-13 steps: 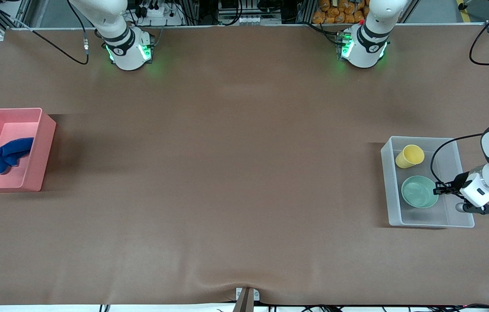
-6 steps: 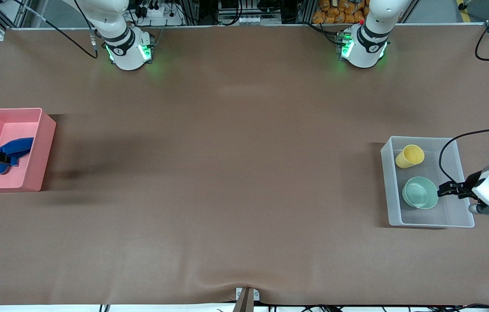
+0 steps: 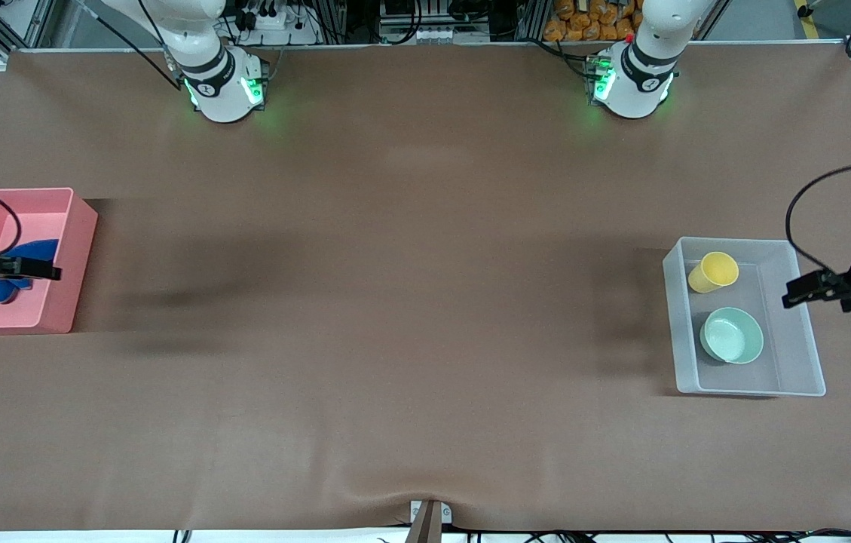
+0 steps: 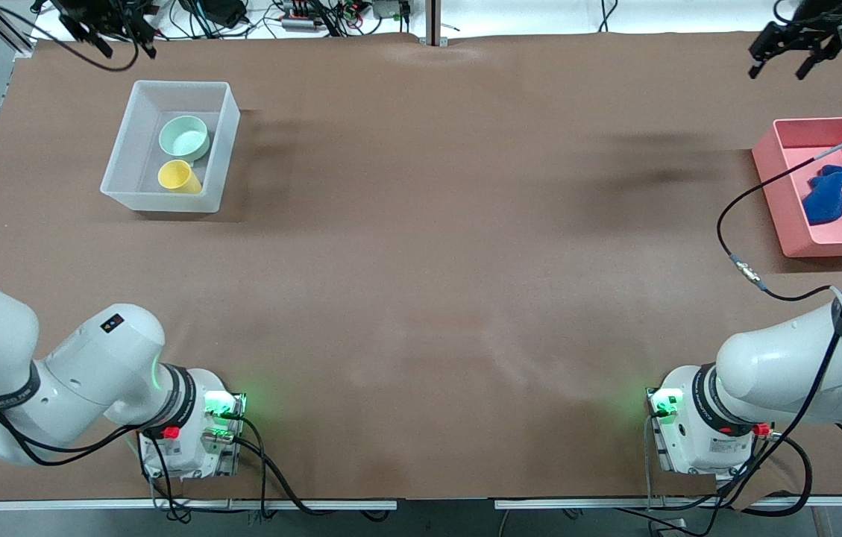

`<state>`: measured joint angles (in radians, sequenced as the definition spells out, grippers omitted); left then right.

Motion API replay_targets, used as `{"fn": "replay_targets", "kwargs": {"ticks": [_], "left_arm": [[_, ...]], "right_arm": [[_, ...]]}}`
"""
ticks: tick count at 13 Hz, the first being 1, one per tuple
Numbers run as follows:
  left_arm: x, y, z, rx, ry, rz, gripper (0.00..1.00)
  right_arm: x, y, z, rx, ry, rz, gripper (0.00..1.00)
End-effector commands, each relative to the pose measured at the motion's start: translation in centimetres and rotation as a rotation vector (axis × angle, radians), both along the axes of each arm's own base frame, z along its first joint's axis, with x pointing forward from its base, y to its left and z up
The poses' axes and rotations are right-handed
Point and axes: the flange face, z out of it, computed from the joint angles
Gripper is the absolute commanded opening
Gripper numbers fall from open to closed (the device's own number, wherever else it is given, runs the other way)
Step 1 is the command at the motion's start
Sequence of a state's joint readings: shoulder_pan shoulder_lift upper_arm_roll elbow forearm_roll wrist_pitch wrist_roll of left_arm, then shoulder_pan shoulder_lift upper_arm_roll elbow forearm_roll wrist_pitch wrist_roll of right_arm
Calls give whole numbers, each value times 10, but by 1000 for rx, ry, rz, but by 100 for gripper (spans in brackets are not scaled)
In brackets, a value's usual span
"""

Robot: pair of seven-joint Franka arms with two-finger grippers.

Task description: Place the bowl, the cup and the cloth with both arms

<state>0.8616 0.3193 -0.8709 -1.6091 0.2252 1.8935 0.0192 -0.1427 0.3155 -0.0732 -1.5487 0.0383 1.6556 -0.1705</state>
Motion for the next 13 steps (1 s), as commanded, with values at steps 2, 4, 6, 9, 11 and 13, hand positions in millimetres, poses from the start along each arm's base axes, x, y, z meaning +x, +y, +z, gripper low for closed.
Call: {"fn": "replay_targets", "kwargs": {"ticks": [2,4,6,9,11,13], "left_arm": [[-32,-45,82,74,-17,-15,100],[-38,-46,116,58,7,-16,100],[-41,-47,124,9,7,-10,100],[-41,-61,131,-17,-8,-18,100],[-37,-61,141,1,-31,-8,100],[-51,-70,161,-6,-56,21,100]], "right_arm": [[-16,35,20,42,-19,-6,100],[-29,58,40,37,-38,-10,100],[-39,72,68,37,-66,12,100],[-57,99,111,32,-115,75,100],[-65,106,131,33,-115,89,100],[-72,101,151,35,-84,76,100]]}}
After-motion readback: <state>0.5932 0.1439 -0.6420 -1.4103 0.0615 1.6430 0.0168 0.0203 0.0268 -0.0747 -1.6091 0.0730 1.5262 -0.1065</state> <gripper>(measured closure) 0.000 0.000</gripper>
